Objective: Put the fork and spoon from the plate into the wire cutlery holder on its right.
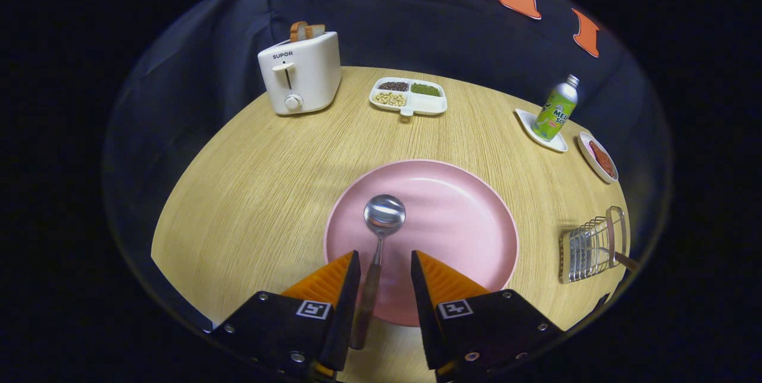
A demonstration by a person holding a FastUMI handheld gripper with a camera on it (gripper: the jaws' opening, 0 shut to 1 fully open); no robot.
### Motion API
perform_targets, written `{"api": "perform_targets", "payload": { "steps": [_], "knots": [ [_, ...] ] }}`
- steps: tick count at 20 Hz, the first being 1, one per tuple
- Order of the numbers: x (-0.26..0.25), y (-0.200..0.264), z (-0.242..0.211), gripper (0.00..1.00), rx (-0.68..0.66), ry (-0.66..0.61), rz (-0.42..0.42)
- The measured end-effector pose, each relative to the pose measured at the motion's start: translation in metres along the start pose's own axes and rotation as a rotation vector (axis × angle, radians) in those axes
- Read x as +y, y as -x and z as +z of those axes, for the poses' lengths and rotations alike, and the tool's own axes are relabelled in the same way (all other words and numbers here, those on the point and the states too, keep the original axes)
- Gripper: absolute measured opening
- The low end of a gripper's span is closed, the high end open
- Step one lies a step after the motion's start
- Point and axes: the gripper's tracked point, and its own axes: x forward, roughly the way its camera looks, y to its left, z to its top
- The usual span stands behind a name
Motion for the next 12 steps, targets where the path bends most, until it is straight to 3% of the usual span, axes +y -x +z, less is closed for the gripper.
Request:
{"api": "perform_targets", "payload": {
  "steps": [6, 8, 12],
  "knots": [
    [0.001, -0.007, -0.011, 0.26, 0.015, -0.002, -0.003],
    [-0.002, -0.005, -0.011, 0.10, 0.011, 0.000, -0.008],
    [-0.007, 0.007, -0.005, 0.05, 0.001, -0.053, 0.017]
  ]
}}
